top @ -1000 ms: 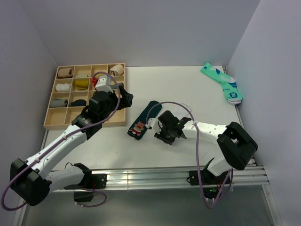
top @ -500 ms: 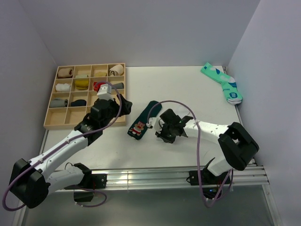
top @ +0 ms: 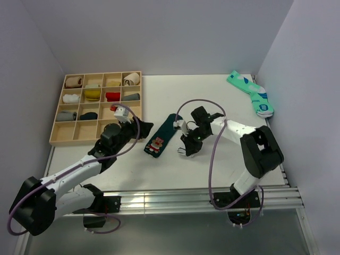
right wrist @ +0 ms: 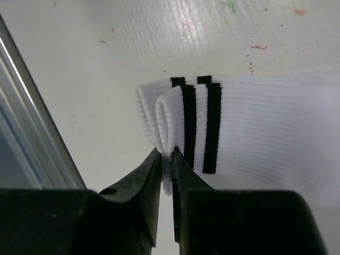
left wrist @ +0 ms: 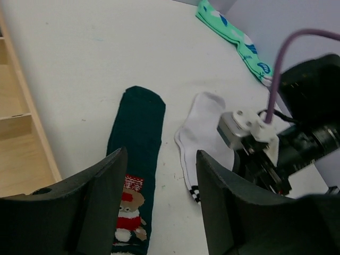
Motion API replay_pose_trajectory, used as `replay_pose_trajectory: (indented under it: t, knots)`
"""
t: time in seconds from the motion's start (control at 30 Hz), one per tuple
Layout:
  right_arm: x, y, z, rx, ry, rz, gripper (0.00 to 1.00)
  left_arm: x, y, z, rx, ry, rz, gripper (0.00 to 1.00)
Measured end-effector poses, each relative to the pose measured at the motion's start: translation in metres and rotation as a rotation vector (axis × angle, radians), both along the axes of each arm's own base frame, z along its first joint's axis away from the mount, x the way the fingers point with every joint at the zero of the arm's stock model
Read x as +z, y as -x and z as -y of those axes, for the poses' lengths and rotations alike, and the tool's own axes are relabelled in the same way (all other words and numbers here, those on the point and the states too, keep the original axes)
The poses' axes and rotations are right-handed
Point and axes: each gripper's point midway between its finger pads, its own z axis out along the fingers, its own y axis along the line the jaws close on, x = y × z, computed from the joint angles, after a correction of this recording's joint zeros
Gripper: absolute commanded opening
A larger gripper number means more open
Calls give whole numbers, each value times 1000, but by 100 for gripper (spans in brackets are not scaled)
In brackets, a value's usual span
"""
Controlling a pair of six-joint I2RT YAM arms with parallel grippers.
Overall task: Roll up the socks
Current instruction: Roll the sock at the center of the board.
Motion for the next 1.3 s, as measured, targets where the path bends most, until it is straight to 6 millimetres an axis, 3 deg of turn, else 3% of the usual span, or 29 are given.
replay_pose_trajectory:
  t: [0.37,0.63,1.0,1.3]
  knots:
    - [-16,5,9,-49,-39,-326,8,-40,22,54,-356,-3,46,59]
    - [-18,9,16,-98,-43,-447,7,-89,40,89,-537,-43,-32,60]
    - [-22,14,20,-125,-45,-547,7,-102,46,137,-684,-30,-24,61]
    - [-18,15,21,-129,-49,-570,6,-122,65,163,-775,-49,-56,64]
